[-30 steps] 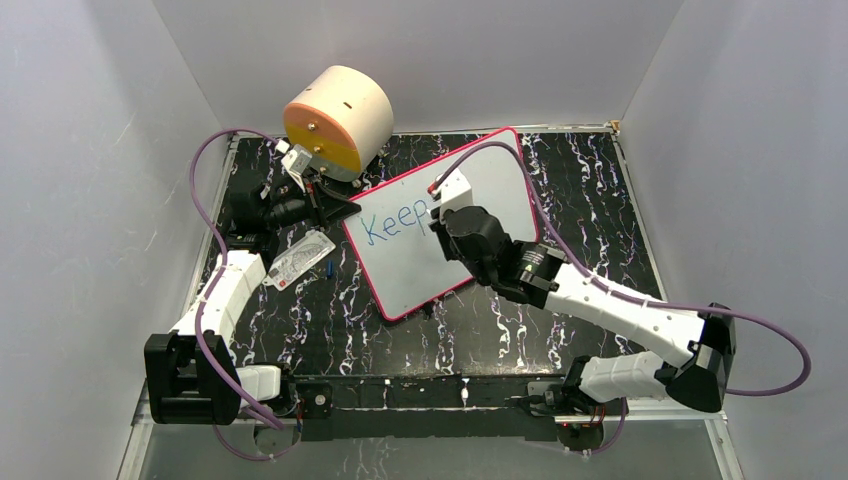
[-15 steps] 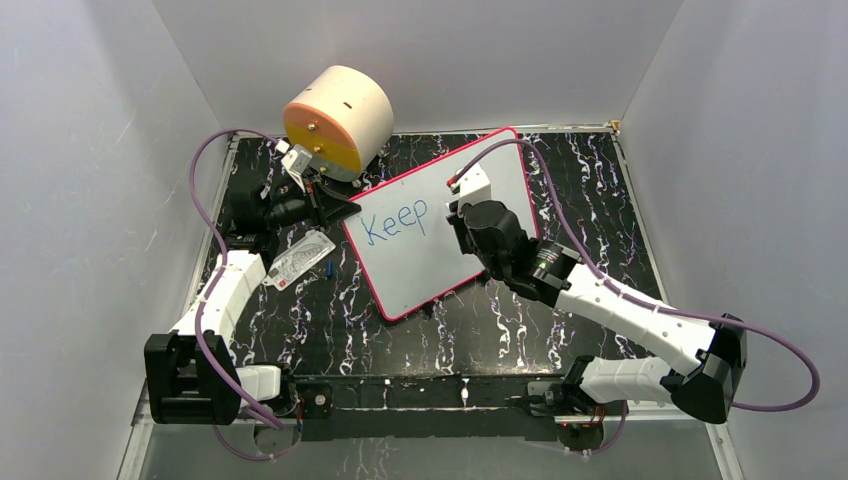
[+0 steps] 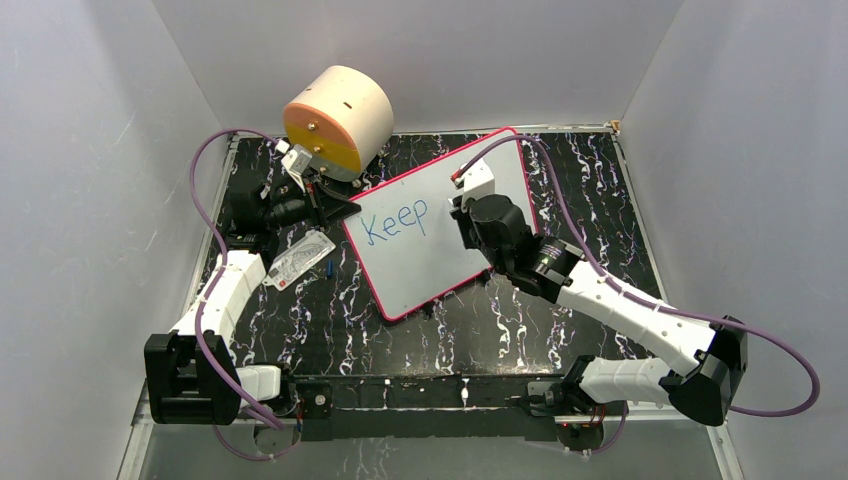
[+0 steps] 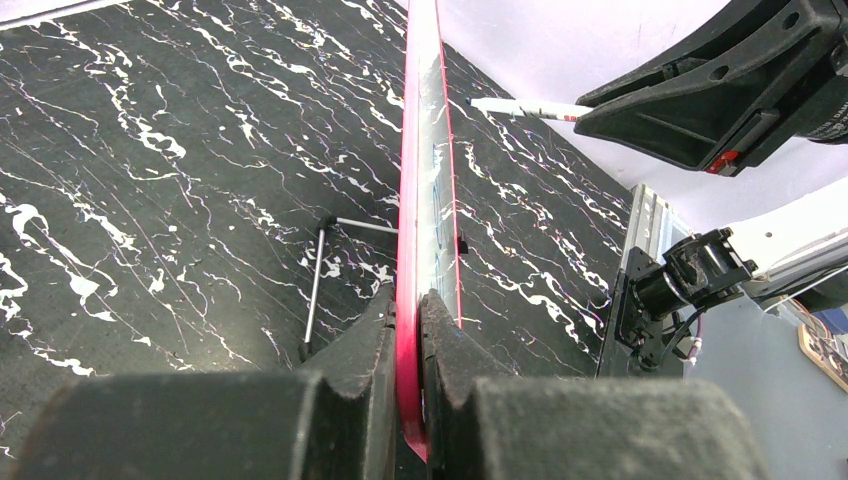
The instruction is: Write a sentence on the whiteboard
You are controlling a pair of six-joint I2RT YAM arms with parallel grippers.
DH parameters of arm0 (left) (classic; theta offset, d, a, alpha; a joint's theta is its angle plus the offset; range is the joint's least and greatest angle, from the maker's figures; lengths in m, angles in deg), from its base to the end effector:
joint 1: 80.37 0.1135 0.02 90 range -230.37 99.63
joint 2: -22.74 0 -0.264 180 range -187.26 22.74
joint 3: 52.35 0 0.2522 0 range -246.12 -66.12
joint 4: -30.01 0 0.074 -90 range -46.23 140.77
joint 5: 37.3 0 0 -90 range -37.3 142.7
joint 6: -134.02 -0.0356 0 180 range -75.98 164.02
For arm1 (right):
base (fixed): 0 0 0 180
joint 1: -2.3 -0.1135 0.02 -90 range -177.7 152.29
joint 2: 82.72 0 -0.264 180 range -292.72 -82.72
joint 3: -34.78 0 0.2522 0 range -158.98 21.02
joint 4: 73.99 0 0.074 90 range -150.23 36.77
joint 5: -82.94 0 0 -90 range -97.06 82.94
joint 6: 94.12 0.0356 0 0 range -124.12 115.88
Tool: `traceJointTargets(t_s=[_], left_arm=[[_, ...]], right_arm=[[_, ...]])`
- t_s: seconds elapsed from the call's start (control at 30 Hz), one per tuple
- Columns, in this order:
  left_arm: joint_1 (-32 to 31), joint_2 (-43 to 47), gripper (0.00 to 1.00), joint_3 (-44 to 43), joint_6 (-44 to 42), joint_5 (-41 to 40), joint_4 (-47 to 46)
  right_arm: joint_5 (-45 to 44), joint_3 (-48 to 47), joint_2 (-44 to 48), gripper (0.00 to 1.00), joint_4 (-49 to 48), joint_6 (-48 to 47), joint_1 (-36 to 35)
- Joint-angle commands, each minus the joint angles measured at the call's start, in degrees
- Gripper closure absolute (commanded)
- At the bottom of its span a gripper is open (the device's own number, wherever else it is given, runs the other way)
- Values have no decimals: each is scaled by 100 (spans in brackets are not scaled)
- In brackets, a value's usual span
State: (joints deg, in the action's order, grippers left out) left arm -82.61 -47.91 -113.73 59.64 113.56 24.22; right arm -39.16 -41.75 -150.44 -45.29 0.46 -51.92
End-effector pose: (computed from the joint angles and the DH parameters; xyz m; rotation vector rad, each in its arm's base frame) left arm 0.2712 -0.0417 0.3164 0.6493 1.5878 -1.0905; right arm 0.1715 0.2056 0.3610 -0.4328 1.8158 0.1716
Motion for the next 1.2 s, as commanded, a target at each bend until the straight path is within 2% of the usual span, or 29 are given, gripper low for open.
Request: traceJointTargets(t_s=[0.0,1.17], left_arm=[[-145,-43,100,81,-595,242,268],[-150,-36,100,86,-637,273,296]], right_arm=[[-21,-21,103,100,-246,-77,22],[257,-50,-342,100,-737,-216,268]])
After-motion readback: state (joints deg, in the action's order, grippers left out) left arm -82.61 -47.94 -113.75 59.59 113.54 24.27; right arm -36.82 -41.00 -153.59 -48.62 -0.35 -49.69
